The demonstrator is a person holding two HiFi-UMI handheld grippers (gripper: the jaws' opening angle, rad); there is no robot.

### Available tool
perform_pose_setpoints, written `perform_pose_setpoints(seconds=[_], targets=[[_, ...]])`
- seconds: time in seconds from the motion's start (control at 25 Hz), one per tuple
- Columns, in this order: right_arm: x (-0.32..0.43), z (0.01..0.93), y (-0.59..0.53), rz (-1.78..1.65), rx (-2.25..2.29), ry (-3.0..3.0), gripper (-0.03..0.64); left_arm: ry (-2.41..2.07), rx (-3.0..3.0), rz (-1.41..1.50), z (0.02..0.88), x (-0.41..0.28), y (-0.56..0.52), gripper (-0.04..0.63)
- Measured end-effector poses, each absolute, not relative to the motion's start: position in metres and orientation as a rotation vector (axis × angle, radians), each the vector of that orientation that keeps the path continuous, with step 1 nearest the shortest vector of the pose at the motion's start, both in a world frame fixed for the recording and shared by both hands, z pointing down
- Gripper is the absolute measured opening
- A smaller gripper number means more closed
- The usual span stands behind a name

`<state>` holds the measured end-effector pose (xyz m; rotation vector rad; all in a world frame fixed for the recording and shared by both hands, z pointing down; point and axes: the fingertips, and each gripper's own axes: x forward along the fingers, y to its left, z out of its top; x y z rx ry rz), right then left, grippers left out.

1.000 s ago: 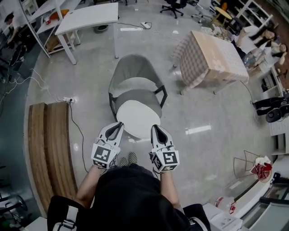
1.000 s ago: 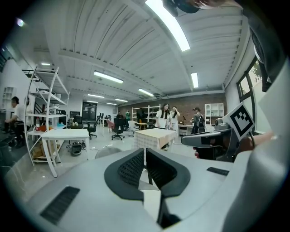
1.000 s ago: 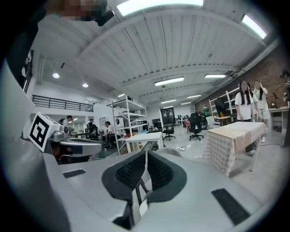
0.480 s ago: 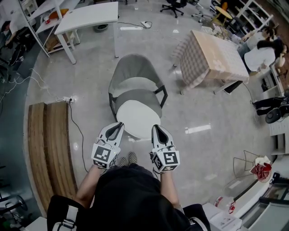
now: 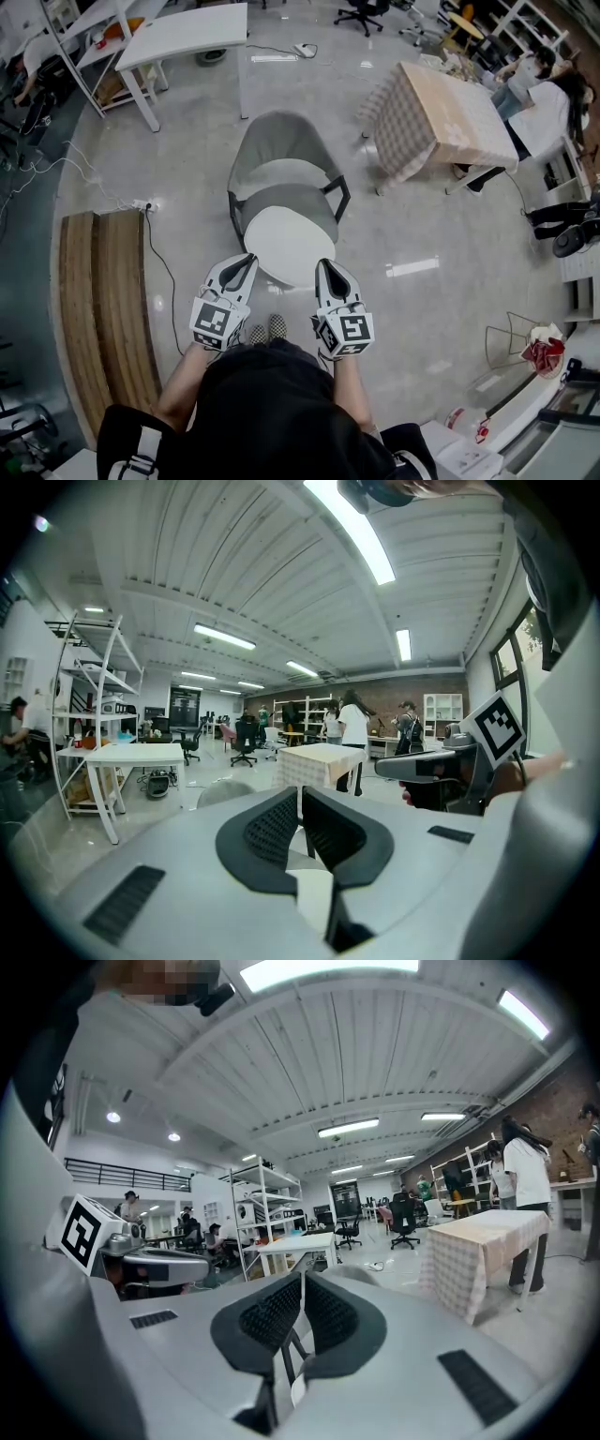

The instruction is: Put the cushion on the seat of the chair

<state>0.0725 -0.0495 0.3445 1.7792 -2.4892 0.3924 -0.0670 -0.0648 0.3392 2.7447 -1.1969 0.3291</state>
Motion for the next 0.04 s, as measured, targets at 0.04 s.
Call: perform_pose_setpoints(seconds=[0.04], targets=[[0.0724,0.3439,-0.0485,0.392,1.779,-2.490,0.038,-1.194,2.747,0.326,0.3389,-0.0666,-0.0635,0.031]])
